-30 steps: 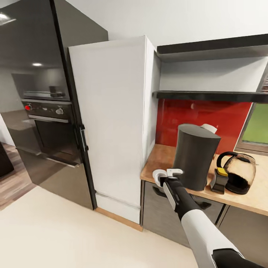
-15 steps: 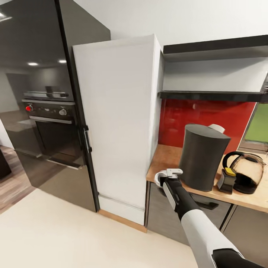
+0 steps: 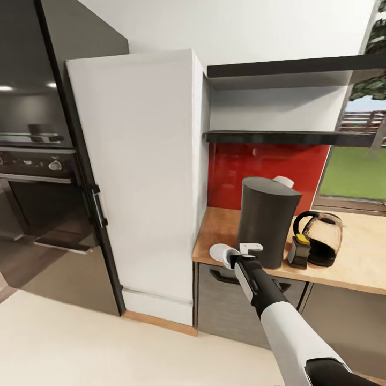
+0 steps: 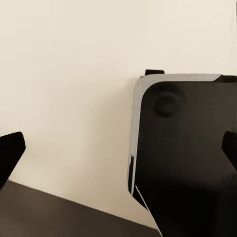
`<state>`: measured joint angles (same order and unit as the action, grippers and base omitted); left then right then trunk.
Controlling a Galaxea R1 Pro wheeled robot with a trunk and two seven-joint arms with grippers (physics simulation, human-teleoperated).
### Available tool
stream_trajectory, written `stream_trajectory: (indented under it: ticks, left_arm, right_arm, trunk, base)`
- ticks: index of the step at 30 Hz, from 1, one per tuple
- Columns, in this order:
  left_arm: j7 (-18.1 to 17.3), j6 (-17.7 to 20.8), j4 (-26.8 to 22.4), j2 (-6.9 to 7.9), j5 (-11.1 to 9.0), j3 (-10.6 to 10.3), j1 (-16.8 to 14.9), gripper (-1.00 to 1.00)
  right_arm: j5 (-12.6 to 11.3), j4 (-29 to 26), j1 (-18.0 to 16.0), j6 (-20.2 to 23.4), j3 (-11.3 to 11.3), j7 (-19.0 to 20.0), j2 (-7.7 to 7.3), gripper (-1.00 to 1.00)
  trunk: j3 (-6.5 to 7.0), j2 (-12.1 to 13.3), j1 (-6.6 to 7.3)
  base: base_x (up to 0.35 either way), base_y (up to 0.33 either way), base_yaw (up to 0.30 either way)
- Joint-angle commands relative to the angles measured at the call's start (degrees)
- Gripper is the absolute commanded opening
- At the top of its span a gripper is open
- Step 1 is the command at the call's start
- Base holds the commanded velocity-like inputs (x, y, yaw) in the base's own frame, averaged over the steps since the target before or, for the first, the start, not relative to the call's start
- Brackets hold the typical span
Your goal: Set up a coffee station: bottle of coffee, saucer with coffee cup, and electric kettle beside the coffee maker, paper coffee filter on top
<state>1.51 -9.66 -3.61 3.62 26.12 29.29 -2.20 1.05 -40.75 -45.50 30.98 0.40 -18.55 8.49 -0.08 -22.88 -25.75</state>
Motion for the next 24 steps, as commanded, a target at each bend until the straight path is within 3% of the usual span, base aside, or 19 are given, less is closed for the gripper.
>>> stream_trajectory:
  ticks: [1, 7, 16, 24]
  left_arm:
    - [0.2, -0.3, 0.1, 0.03, 0.6, 0.4, 0.0, 1.0]
    - [0.2, -0.3, 0.1, 0.06, 0.6, 0.4, 0.1, 1.0]
    - [0.2, -0.3, 0.1, 0.07, 0.6, 0.3, 0.3, 1.0]
    - [0.1, -0.2, 0.1, 0.07, 0.6, 0.2, 0.3, 1.0]
  right_arm:
    - [0.1, 0.0, 0.0, 0.3, 0.0, -0.1, 0.03, -1.0]
    - [0.0, 0.1, 0.0, 0.3, 0.0, -0.1, 0.03, -1.0]
    - [0.1, 4.5, 0.0, -0.1, 0.0, -0.1, 0.02, -1.0]
    - [0.2, 4.6, 0.0, 0.0, -0.1, -0.3, -0.05, -1.0]
  trunk:
    - [-0.02, 0.0, -0.04]
    - [-0.02, 0.0, -0.04]
    - [-0.02, 0.0, -0.04]
    - [-0.02, 0.0, -0.04]
  base:
    - [0.175, 0.15, -0.265]
    - [0.224, 0.2, -0.105]
    - [0.238, 0.214, -0.002]
    - [0.075, 0.046, 0.0]
